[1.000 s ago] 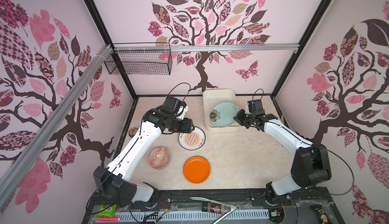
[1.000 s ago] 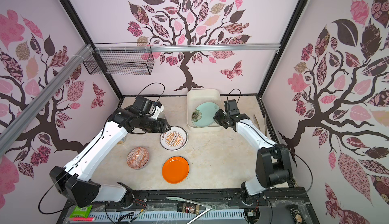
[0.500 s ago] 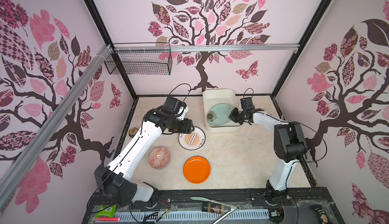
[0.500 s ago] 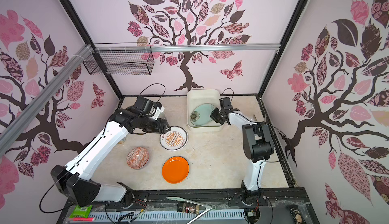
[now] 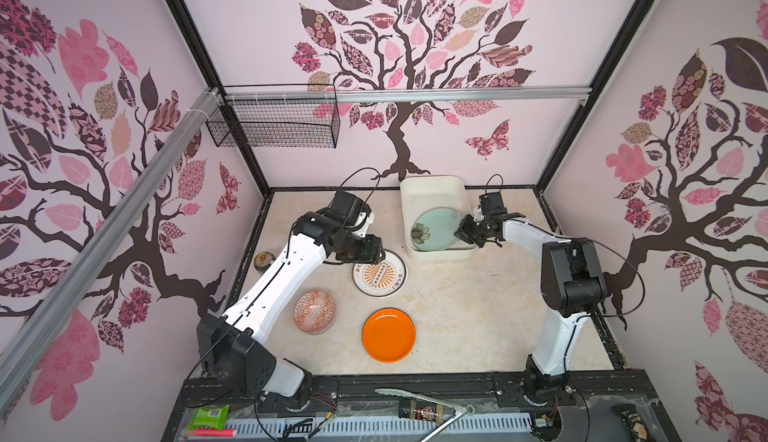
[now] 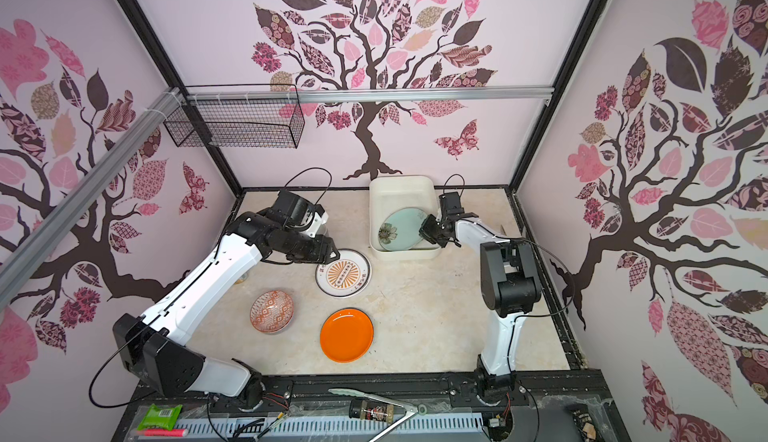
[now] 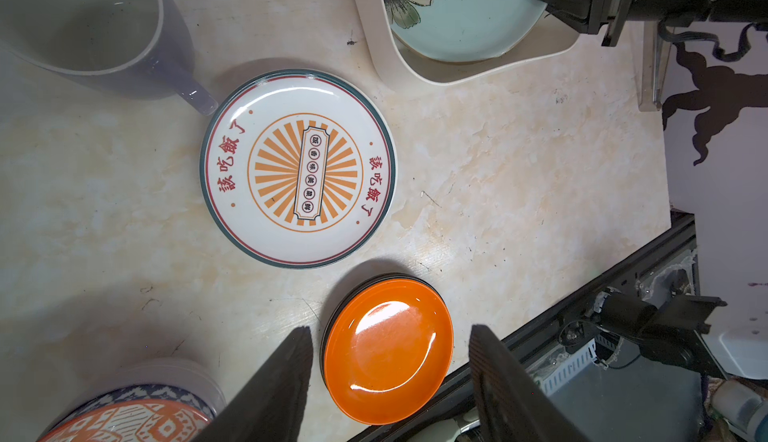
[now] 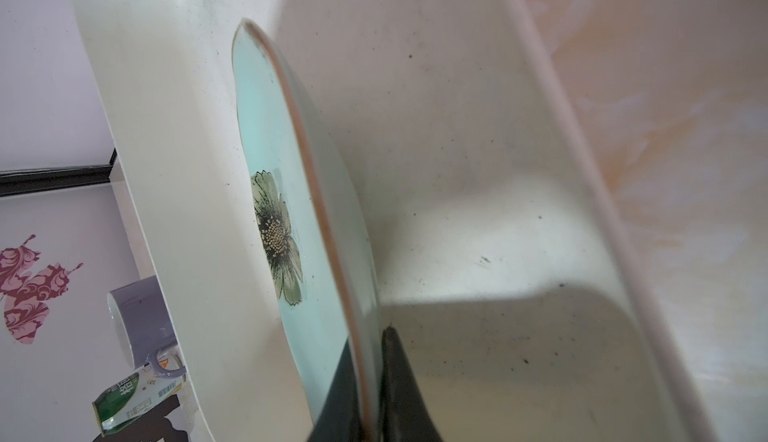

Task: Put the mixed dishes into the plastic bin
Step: 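Open the right gripper to release the plate while the left arm moves on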

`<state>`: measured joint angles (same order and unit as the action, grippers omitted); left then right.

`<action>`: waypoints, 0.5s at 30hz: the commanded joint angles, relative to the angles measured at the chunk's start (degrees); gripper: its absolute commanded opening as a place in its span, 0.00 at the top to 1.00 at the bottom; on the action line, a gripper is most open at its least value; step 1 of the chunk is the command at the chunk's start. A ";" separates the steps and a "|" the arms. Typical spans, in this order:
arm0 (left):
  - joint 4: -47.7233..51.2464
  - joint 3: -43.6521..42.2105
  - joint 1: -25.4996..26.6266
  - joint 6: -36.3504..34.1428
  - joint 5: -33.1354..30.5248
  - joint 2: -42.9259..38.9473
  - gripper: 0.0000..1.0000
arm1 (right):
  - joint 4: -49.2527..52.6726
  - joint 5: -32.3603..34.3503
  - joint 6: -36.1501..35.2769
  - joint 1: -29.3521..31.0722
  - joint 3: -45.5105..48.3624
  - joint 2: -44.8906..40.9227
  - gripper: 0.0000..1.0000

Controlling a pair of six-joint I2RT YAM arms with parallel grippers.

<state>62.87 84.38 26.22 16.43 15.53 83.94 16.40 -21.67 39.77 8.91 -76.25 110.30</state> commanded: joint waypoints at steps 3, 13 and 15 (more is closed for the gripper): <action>-0.42 0.16 -0.24 -0.30 0.90 0.74 0.36 | 5.78 -0.86 -3.33 0.06 4.16 -3.16 0.95; -0.75 -0.92 -0.23 0.34 2.47 -0.30 0.33 | 9.48 2.67 -5.67 0.10 3.84 -6.57 0.51; -0.86 -1.23 -0.16 0.45 2.65 -0.80 0.33 | 9.77 4.00 -6.06 0.13 3.67 -8.96 0.49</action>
<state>62.70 84.36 26.22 16.64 17.21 84.25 21.32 -20.58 35.57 8.88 -71.70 106.04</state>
